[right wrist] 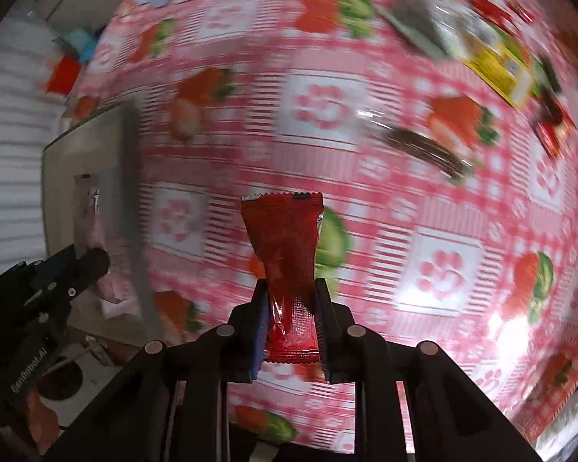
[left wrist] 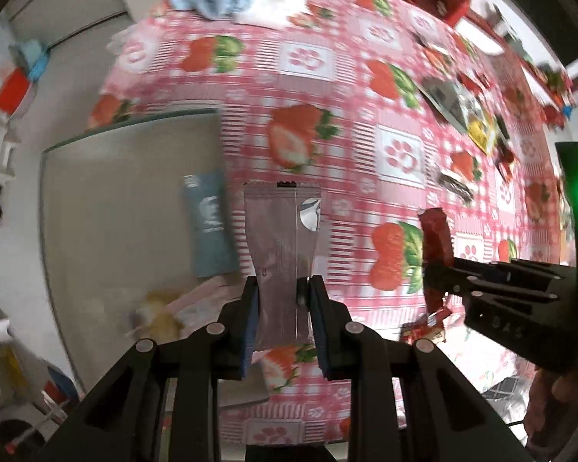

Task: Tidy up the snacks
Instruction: 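Carry both snacks into the white tray and open both tools, then withdraw both tools from the tray back over the tablecloth, then move the left tool to the red-gold candy and the right tool to the jerky stick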

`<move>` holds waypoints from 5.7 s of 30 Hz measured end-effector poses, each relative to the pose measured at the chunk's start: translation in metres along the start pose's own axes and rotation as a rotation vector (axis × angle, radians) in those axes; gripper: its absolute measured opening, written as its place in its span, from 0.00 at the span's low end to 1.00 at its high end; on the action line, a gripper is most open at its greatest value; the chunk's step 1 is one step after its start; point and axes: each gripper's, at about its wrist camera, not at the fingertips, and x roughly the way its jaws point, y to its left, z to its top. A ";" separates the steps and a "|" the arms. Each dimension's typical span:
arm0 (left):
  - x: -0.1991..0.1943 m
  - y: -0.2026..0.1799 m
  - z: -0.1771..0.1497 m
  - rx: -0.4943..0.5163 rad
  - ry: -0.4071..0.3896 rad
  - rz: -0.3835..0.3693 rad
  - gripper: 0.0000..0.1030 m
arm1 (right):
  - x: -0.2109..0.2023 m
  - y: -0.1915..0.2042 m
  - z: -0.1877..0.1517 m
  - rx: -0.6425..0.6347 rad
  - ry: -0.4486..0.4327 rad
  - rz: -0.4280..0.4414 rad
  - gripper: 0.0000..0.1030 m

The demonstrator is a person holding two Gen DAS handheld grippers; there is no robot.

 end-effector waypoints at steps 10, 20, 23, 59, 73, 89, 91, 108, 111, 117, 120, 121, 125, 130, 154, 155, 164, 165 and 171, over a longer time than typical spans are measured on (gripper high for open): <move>-0.009 0.082 -0.026 -0.153 0.006 0.059 0.27 | 0.019 0.105 0.004 -0.192 0.011 0.041 0.23; 0.006 0.118 -0.046 -0.223 0.053 0.074 0.27 | 0.043 0.173 0.008 -0.308 0.053 0.055 0.23; 0.012 0.125 -0.051 -0.238 0.073 0.071 0.27 | 0.054 0.185 0.009 -0.314 0.072 0.059 0.23; 0.016 0.113 -0.059 -0.195 0.079 0.114 0.76 | 0.043 0.194 0.014 -0.371 0.024 -0.017 0.90; 0.016 0.085 -0.046 -0.135 0.075 0.116 0.76 | 0.034 0.161 0.019 -0.295 0.024 -0.034 1.00; 0.024 -0.089 -0.065 0.520 0.021 0.072 0.77 | 0.041 -0.068 -0.041 0.265 0.094 -0.118 1.00; 0.033 -0.126 -0.080 0.664 0.006 0.070 0.77 | 0.039 -0.100 -0.059 0.343 0.097 -0.127 1.00; 0.125 -0.209 -0.096 0.844 0.079 0.158 0.77 | 0.038 -0.198 -0.137 0.503 0.125 -0.127 1.00; 0.132 -0.182 -0.066 0.727 0.090 0.182 0.81 | 0.038 -0.203 -0.134 0.486 0.119 -0.118 1.00; 0.128 -0.131 -0.022 0.518 0.117 0.177 0.81 | 0.042 -0.184 -0.100 0.397 0.114 -0.132 1.00; 0.126 -0.113 -0.017 0.429 0.141 0.147 0.81 | 0.049 -0.164 -0.084 0.329 0.114 -0.148 1.00; 0.126 -0.109 -0.017 0.406 0.148 0.137 0.81 | 0.051 -0.157 -0.076 0.302 0.111 -0.156 1.00; 0.122 -0.086 -0.026 0.344 0.160 0.116 0.81 | 0.049 -0.134 -0.044 0.249 0.082 -0.143 1.00; 0.111 -0.076 -0.040 0.313 0.146 0.108 0.81 | 0.026 -0.128 0.015 0.279 -0.049 -0.189 1.00; 0.114 -0.106 -0.013 0.308 0.169 0.105 0.82 | 0.051 -0.153 0.104 0.333 0.019 -0.225 1.00; 0.112 -0.103 -0.013 0.310 0.170 0.104 0.82 | 0.049 -0.154 0.102 0.332 0.016 -0.231 1.00; 0.063 -0.079 -0.037 0.325 0.129 -0.006 0.82 | 0.023 -0.155 0.104 0.375 -0.020 -0.079 1.00; 0.059 -0.084 -0.038 0.327 0.116 -0.008 0.82 | 0.025 -0.143 0.114 0.333 -0.020 -0.076 1.00; 0.063 -0.084 -0.026 0.115 0.163 -0.063 0.82 | 0.046 -0.092 0.159 0.157 0.017 -0.130 1.00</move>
